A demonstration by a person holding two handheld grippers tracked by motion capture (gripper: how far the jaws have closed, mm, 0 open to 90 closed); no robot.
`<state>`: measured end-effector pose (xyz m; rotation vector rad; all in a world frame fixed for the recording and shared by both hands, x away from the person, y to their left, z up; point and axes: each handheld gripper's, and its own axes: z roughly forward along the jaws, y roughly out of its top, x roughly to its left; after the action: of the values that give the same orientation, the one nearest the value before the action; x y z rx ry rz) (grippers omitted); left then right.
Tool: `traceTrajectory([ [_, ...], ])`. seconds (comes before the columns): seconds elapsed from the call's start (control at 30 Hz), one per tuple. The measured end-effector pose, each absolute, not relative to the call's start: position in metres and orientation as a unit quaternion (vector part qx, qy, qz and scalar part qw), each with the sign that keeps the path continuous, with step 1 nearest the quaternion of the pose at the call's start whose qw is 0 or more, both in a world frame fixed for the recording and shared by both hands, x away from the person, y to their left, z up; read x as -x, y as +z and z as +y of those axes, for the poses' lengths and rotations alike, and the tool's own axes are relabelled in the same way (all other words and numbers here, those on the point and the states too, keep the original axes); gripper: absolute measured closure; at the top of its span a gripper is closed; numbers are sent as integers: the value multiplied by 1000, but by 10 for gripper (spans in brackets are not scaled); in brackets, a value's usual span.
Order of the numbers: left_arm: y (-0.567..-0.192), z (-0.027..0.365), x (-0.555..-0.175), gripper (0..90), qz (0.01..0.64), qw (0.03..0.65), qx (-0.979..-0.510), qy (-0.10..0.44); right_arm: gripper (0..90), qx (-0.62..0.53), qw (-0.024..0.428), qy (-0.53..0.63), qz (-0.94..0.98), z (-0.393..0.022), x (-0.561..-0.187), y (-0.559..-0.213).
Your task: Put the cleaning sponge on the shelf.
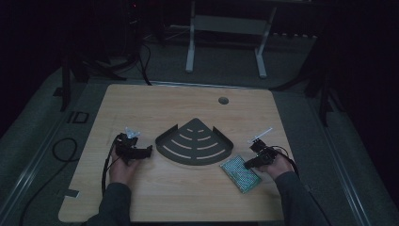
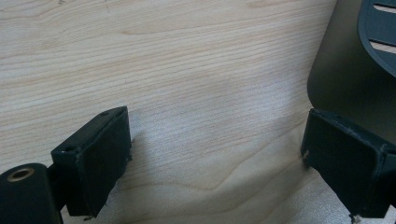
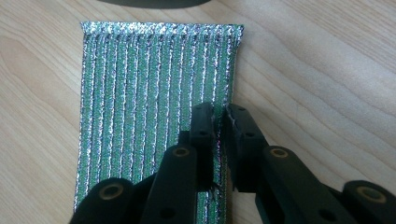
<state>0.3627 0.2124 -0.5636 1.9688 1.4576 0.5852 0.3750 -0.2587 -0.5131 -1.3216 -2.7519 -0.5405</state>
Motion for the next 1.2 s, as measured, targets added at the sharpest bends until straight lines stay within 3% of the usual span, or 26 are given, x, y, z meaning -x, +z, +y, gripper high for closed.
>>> traceTrajectory([
  [0.27,-564,212,-363,90,551,306,-744,221,892,411,12,-147,-900,-251,-377,-509],
  [1.2,-563,212,-363,90,551,306,-744,221,899,386,-23,-133,-913,-246,-371,-465],
])
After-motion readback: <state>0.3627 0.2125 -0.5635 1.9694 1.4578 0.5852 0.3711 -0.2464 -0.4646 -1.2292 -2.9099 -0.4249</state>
